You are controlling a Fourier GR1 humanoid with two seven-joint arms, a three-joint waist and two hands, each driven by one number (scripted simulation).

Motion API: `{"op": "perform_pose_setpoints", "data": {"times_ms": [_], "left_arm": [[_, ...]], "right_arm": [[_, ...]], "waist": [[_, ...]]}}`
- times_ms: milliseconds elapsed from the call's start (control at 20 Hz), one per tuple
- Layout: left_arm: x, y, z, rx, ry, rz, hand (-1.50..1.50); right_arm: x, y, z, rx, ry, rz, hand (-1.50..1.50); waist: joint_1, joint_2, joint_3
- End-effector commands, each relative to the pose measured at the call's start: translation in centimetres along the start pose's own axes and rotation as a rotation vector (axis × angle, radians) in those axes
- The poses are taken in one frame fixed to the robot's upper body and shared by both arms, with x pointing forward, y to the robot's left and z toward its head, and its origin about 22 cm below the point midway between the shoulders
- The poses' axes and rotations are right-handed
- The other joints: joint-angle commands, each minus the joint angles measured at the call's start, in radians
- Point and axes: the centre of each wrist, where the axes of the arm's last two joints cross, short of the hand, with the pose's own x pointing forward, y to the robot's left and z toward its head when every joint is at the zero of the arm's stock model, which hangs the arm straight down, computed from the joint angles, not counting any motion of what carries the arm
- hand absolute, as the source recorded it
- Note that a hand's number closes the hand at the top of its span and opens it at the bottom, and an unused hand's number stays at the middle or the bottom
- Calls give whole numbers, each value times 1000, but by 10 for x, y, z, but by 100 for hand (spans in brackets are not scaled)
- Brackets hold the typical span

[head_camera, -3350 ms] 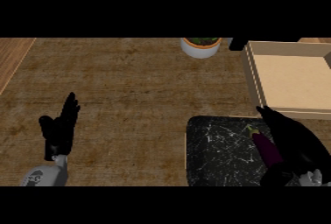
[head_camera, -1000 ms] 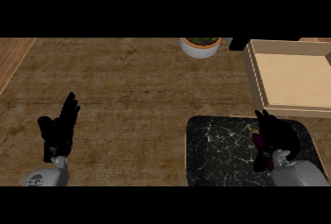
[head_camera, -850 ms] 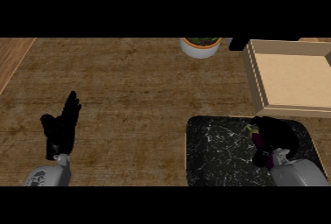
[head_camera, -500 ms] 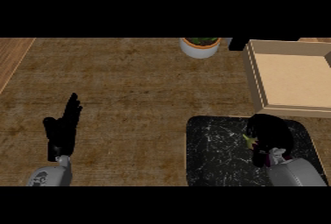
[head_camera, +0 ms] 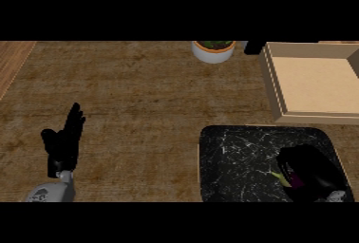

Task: Pick the eggplant from the tray and place it in the cardboard box

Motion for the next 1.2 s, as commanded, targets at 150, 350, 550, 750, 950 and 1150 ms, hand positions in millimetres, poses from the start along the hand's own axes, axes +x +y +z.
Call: {"op": "perform_pose_setpoints", "data": {"times_ms": [150, 350, 550, 750, 950, 1150], "left_arm": [[8, 7, -1, -9, 12, -5, 0], [4, 7, 1, 19, 4, -16, 0], [0, -3, 12, 8, 12, -4, 0], [10, 1, 7, 17, 18, -13, 0], [13, 2, -4, 2, -3, -12, 0], [9, -4, -3, 4, -7, -2, 0]], "right_arm": [[-62, 10, 66, -91, -270, 57, 150], [-79, -32, 101, -218, -345, 52, 150], [-85, -81, 126, -342, -388, -19, 150], [-101, -122, 156, -450, -370, -108, 150], [-119, -146, 179, -505, -321, -172, 150], [-111, -177, 178, -562, -230, -114, 150]], "waist": [[-2, 2, 0], [-16, 1, -1], [-18, -3, -2], [-16, -3, -2], [0, 4, -2], [16, 6, -2]]}}
